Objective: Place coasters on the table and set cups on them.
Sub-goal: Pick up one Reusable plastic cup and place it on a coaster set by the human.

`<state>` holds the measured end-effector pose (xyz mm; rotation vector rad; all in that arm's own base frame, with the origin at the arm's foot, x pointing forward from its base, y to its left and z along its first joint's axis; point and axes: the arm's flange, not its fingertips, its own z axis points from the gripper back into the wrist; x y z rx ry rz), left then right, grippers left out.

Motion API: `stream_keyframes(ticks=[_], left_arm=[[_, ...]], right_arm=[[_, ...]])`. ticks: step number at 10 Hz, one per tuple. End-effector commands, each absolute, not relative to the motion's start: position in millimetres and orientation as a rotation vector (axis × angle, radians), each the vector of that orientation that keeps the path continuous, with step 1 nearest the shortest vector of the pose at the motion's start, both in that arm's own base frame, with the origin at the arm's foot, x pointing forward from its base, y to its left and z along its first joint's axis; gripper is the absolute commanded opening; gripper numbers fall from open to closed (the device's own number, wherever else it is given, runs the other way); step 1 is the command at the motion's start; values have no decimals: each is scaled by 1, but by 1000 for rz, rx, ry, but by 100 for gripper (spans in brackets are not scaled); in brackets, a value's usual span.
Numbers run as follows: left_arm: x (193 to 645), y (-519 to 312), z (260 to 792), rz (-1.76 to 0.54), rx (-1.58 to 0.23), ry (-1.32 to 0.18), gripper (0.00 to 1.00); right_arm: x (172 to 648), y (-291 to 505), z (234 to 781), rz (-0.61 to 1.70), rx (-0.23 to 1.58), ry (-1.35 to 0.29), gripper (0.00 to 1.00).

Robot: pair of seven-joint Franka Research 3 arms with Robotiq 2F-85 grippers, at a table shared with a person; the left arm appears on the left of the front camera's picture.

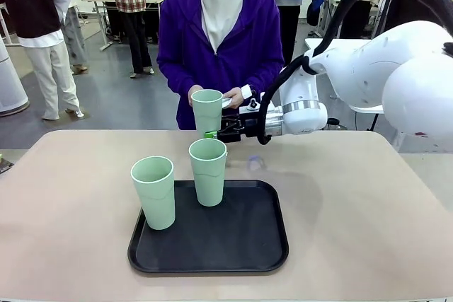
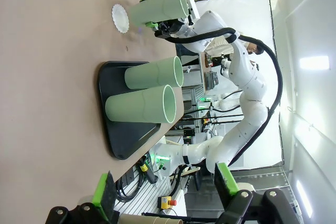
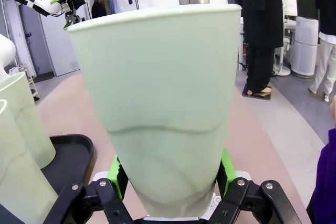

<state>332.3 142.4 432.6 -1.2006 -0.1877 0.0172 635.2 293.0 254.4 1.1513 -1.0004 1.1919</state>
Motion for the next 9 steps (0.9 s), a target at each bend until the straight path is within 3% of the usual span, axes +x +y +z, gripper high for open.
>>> stream_keyframes(ticks=[1,9], left_arm=[[331,145,434,4,-1209,-196,100],[331,145,434,4,-1209,-196,100]], right_arm=[[649,299,253,1172,1137,-992,81],[639,292,252,1188,1144,-1003,81]])
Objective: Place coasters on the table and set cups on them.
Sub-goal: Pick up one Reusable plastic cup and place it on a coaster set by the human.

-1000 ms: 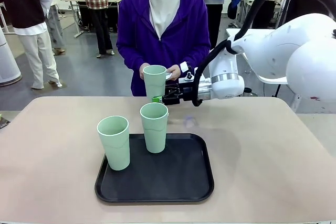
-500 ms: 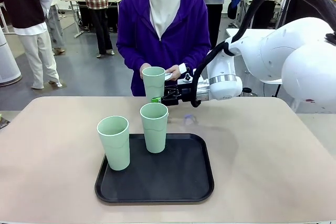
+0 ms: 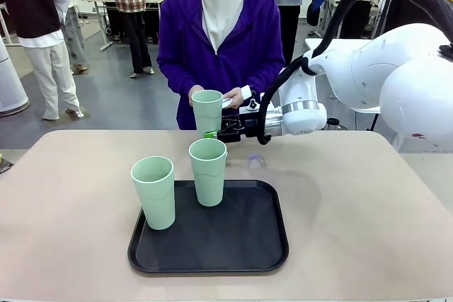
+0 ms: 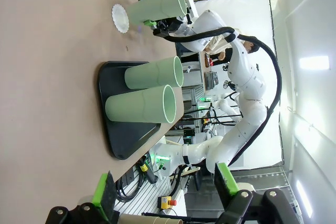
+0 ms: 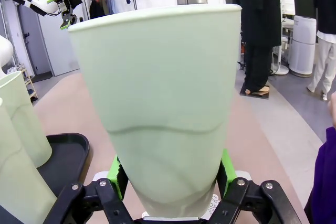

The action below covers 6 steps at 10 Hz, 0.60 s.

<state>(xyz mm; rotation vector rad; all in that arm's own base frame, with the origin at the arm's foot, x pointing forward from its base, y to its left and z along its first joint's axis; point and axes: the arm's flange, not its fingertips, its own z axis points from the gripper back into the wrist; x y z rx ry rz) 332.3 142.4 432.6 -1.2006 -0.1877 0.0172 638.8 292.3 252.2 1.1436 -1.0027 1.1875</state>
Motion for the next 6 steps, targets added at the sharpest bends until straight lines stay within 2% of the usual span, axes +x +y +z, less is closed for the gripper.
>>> stream_keyframes(ticks=[1,6], left_arm=[[331,145,434,4,-1209,-196,100],[331,145,434,4,-1209,-196,100]], right_arm=[[639,289,247,1222,1130,-1021,81],[646,285,232,1193,1148,-1052,81]])
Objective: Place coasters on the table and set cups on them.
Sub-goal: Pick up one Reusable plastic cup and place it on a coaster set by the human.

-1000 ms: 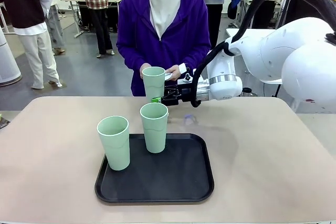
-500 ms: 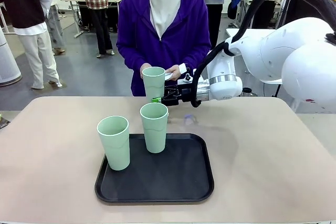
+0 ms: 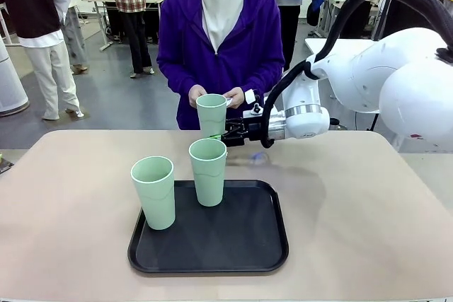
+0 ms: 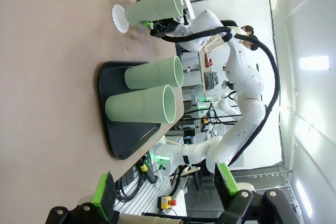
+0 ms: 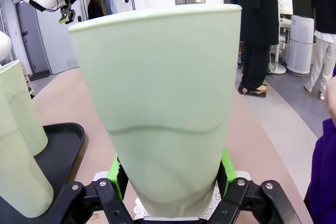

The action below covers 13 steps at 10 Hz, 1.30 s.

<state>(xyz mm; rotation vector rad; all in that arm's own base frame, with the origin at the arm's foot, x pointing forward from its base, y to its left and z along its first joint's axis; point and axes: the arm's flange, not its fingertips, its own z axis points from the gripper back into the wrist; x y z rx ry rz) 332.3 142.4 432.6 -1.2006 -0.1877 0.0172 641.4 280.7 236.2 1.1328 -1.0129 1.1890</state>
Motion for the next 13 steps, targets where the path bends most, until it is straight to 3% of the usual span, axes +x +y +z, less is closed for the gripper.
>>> stream_keyframes(ticks=[1,11,13], left_arm=[[331,145,434,4,-1209,-196,100],[331,145,434,4,-1209,-196,100],[331,145,434,4,-1209,-196,100]], right_arm=[[648,287,228,1188,1152,-1052,81],[657,294,206,1164,1177,-1024,81],[656,293,206,1157,1189,-1011,100]])
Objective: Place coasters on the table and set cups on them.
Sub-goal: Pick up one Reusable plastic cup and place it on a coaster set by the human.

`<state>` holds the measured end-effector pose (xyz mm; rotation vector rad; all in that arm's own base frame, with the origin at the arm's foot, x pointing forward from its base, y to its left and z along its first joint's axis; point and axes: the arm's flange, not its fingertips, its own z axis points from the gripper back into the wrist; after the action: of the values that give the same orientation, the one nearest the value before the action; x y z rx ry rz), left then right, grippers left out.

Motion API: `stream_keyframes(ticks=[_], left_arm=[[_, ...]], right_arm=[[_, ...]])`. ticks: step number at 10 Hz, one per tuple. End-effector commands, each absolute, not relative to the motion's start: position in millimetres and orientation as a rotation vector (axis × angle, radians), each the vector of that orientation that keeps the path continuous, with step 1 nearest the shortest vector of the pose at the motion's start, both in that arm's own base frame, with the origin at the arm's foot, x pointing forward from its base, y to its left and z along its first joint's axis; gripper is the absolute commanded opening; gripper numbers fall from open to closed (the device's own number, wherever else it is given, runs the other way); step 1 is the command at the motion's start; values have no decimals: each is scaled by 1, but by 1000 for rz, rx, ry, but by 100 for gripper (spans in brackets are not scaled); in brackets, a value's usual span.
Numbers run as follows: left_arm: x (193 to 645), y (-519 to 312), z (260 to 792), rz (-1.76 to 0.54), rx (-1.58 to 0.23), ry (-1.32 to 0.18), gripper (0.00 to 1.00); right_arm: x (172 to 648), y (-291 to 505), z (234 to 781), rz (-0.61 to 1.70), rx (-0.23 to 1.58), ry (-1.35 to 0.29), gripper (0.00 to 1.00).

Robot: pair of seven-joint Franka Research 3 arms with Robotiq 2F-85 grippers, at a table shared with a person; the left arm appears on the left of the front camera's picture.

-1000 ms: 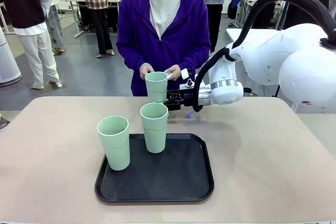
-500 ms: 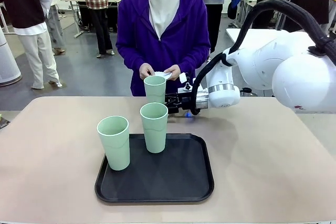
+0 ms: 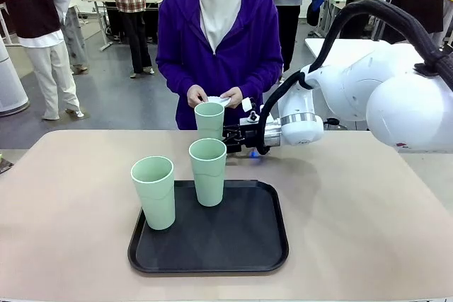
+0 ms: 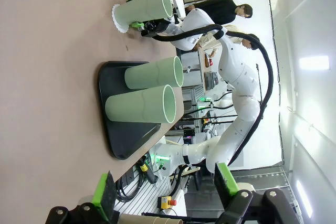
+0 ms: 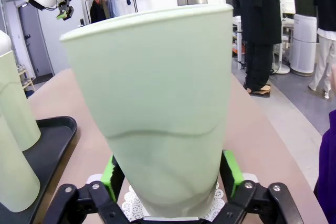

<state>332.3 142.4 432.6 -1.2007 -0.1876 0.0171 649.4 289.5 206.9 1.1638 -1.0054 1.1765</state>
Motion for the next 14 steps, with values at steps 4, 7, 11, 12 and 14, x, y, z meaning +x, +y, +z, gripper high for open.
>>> stream_keyframes(ticks=[4,7,11,12,14], left_arm=[[331,145,434,4,-1209,-196,100],[331,145,434,4,-1209,-196,100],[331,145,434,4,-1209,-196,100],[331,145,434,4,-1209,-196,100],[331,145,434,4,-1209,-196,100]], right_arm=[[656,291,205,1155,1200,-988,100],[656,288,204,1160,1193,-970,100],[656,282,204,1191,1162,-934,100],[656,279,204,1197,1150,-927,100],[656,271,206,1202,1105,-921,100]])
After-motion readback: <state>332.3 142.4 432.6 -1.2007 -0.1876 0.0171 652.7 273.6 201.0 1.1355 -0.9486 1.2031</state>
